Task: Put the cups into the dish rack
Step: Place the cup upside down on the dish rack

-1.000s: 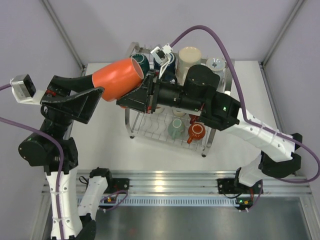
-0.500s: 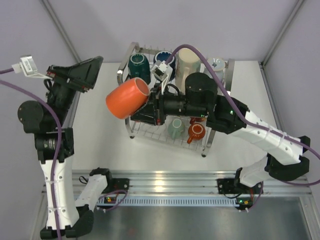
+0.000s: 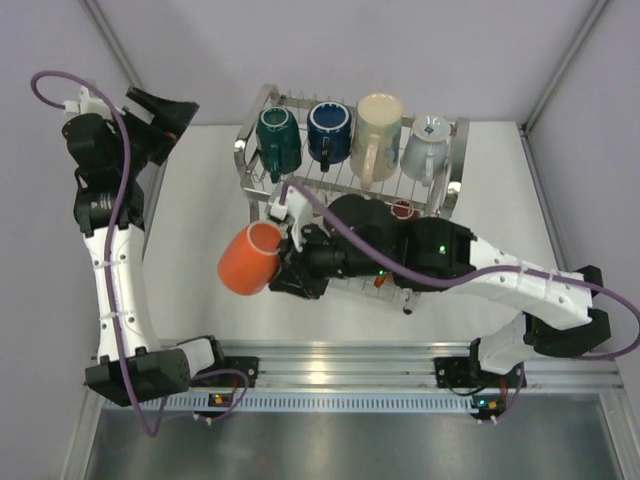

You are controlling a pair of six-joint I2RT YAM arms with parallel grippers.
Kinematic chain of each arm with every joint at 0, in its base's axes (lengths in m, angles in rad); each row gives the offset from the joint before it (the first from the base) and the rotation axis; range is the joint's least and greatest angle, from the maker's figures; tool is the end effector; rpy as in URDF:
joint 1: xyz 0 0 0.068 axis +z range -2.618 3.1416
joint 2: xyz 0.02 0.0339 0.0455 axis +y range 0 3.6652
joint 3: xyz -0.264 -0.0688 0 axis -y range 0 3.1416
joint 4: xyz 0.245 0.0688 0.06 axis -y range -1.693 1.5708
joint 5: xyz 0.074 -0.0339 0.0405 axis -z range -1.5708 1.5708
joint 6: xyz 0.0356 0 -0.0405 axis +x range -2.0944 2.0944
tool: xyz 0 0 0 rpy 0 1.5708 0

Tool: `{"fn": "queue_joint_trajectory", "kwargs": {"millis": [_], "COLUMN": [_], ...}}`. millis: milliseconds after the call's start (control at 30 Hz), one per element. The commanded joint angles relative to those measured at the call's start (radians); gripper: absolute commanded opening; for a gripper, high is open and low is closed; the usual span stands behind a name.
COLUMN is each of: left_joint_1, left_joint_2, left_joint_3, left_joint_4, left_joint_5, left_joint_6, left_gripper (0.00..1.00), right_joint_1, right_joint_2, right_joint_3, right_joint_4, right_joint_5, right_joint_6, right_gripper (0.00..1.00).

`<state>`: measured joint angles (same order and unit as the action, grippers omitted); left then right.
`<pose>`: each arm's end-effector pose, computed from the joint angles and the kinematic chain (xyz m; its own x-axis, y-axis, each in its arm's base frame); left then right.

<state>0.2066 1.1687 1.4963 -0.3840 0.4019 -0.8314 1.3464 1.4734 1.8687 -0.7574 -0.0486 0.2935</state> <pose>0.2338 0.0348 0.4861 -0.1801 -0.7325 -0.6565 0.0896 0.6524 -0.7526 0.0650 0.2927 0.4872 -0.3601 -0.2791 -0.8902 -0.9190 0.2703 0.2870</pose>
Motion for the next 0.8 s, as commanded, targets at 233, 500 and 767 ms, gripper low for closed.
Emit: {"fn": "queue_joint_trajectory", "kwargs": {"millis": [233, 500, 767], "left_joint_1": [0.178, 0.180, 0.180], "left_joint_2": [0.074, 0.077, 0.036], "left_joint_3": [-0.113, -0.218, -0.366], "left_joint_4": [-0.012, 0.040, 0.157], "left_joint_5": [0.180, 0.193, 0.197], "left_joint_6": [0.074, 0.083, 0.022], "left_gripper": [0.95, 0.95, 0.94], "right_joint_1": [0.125, 0.117, -0.021], "right_joint_2": [0.056, 0.143, 0.166], "right_joint_3": [-0.204, -0.302, -0.413], "right_joint_4": [0.118, 0.139, 0.228], "right_joint_5": [0.283, 0.446, 0.392], "right_joint_6": [-0.019, -0.001, 0.068], "right_gripper": [0.00, 0.00, 0.00]}}
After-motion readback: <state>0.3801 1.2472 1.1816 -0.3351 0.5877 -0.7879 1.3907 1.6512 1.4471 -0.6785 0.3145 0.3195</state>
